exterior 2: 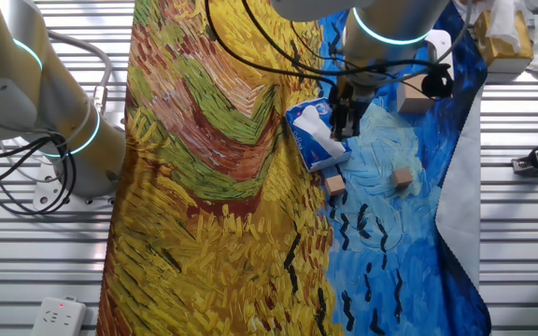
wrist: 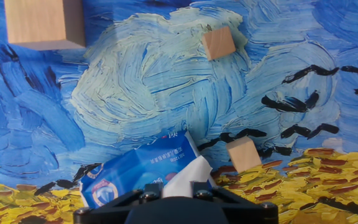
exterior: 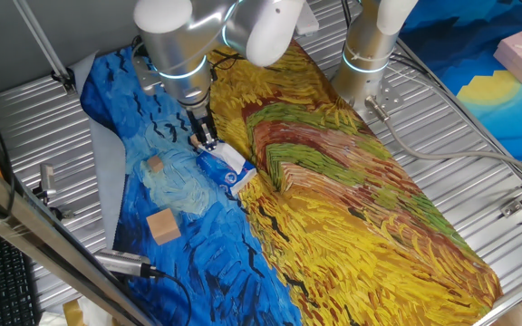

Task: Pull out a napkin

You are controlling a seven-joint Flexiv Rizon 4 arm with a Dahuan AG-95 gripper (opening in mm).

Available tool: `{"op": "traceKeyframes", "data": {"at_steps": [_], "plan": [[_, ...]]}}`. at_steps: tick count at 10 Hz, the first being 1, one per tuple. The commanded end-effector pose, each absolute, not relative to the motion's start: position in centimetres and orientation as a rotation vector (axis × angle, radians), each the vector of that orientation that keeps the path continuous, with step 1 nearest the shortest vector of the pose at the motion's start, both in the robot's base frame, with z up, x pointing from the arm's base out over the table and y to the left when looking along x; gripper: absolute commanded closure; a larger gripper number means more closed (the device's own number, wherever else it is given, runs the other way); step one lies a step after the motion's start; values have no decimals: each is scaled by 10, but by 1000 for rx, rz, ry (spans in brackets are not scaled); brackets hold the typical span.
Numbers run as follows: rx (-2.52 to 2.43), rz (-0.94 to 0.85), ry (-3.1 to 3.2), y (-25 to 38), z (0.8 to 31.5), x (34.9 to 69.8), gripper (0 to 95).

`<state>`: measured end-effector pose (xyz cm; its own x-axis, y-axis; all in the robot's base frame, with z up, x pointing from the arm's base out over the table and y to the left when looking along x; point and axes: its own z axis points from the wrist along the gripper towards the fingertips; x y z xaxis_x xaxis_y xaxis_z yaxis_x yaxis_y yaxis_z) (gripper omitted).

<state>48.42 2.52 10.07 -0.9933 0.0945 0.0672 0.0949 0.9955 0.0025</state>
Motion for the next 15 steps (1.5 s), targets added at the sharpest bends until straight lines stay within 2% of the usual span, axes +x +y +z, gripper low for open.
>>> {"op": "traceKeyframes", "data": {"at_steps": [1, 15], "plan": [[-144, -6, -3080, 25, 101, 485, 570], [-148, 1, -3108, 25, 101, 485, 570]]}}
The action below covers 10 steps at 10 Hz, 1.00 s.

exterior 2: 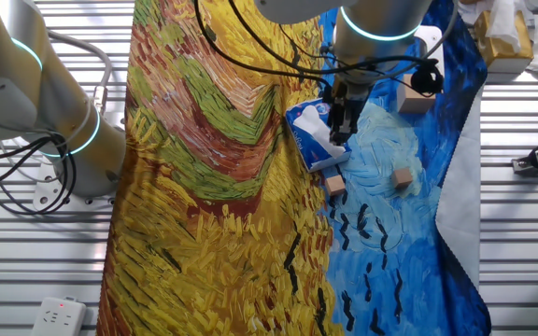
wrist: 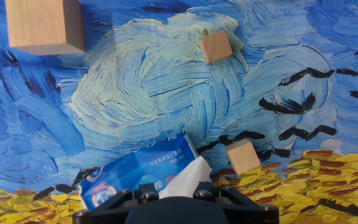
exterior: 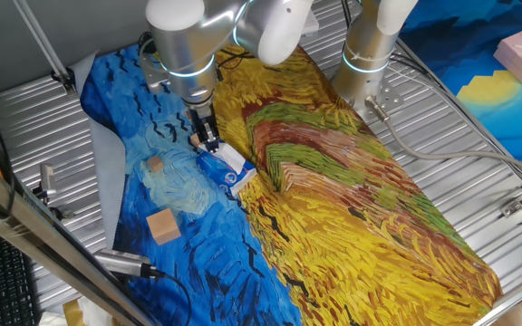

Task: Pull out a napkin

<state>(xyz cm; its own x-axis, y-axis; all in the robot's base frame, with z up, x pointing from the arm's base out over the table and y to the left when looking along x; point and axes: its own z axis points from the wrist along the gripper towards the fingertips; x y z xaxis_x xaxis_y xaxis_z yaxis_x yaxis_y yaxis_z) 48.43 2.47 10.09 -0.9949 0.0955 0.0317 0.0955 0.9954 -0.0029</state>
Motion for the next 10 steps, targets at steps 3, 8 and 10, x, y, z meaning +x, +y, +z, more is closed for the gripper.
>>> {"op": "traceKeyframes", "data": {"at_steps": [3, 8, 10], "plan": [[-149, -3, -3108, 25, 101, 485, 570], [-159, -6, -3113, 25, 101, 485, 570], [-168, -8, -3112, 25, 95, 483, 570]]}}
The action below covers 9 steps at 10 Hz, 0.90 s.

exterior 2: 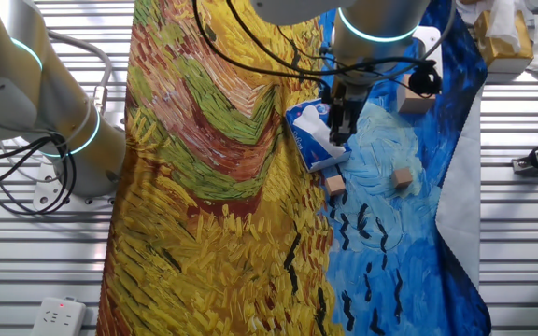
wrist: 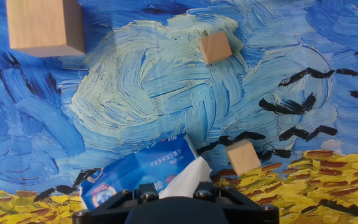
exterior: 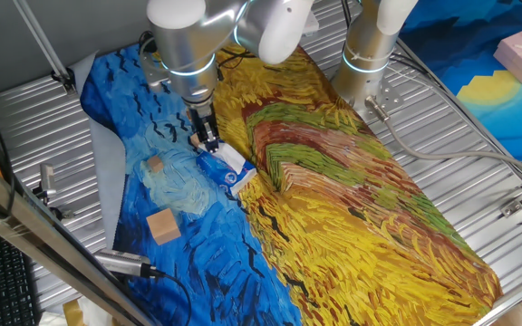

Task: Pull out a napkin

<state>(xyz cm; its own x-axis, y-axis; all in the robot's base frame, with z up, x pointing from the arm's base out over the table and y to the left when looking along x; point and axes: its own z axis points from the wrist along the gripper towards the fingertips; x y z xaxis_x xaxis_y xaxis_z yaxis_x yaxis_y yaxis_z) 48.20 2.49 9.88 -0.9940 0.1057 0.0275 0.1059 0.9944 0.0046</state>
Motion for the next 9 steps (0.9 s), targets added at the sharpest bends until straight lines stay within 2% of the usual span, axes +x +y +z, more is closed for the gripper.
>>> {"op": "traceKeyframes", "data": {"at_steps": [1, 6, 7, 9], "plan": [[-169, -7, -3112, 25, 92, 483, 570], [-170, -5, -3115, 26, 83, 481, 570], [-176, -5, -3116, 26, 81, 480, 760], [-181, -4, -3115, 26, 78, 479, 760]]}}
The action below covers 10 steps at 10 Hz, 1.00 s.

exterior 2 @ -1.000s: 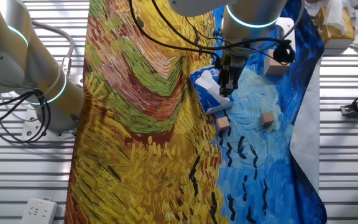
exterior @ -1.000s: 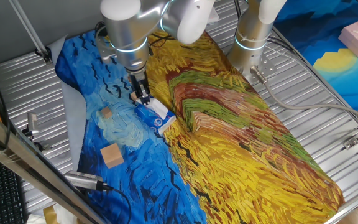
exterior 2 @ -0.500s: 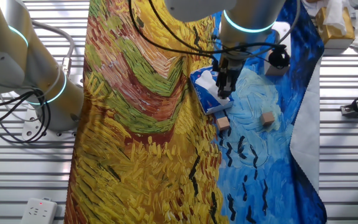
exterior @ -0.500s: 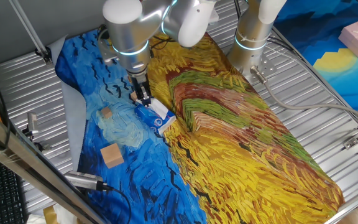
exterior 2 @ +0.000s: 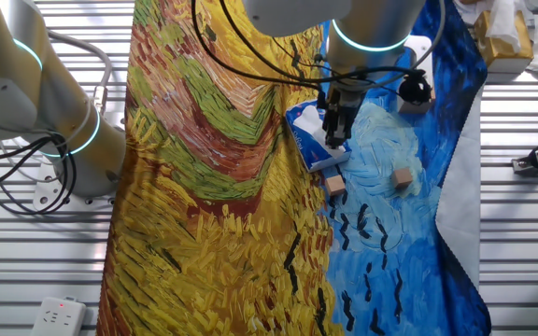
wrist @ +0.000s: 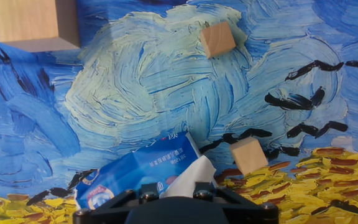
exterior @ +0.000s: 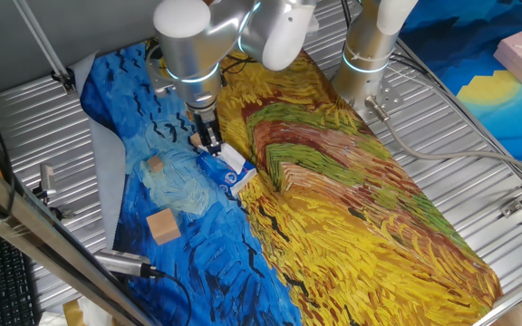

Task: Pull out a napkin

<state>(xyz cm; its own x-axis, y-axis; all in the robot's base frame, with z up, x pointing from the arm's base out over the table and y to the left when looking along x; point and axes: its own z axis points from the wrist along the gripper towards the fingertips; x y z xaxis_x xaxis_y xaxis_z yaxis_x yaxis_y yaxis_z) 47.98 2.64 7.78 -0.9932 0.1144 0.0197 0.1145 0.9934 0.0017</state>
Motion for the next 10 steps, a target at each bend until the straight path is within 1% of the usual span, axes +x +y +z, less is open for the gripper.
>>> {"op": "traceKeyframes", "data": {"at_steps": [1, 8, 10], "plan": [[-183, -3, -3115, 26, 77, 479, 950], [-193, -9, -3112, 26, 75, 479, 950], [-179, -16, -3103, 26, 83, 481, 950]]}}
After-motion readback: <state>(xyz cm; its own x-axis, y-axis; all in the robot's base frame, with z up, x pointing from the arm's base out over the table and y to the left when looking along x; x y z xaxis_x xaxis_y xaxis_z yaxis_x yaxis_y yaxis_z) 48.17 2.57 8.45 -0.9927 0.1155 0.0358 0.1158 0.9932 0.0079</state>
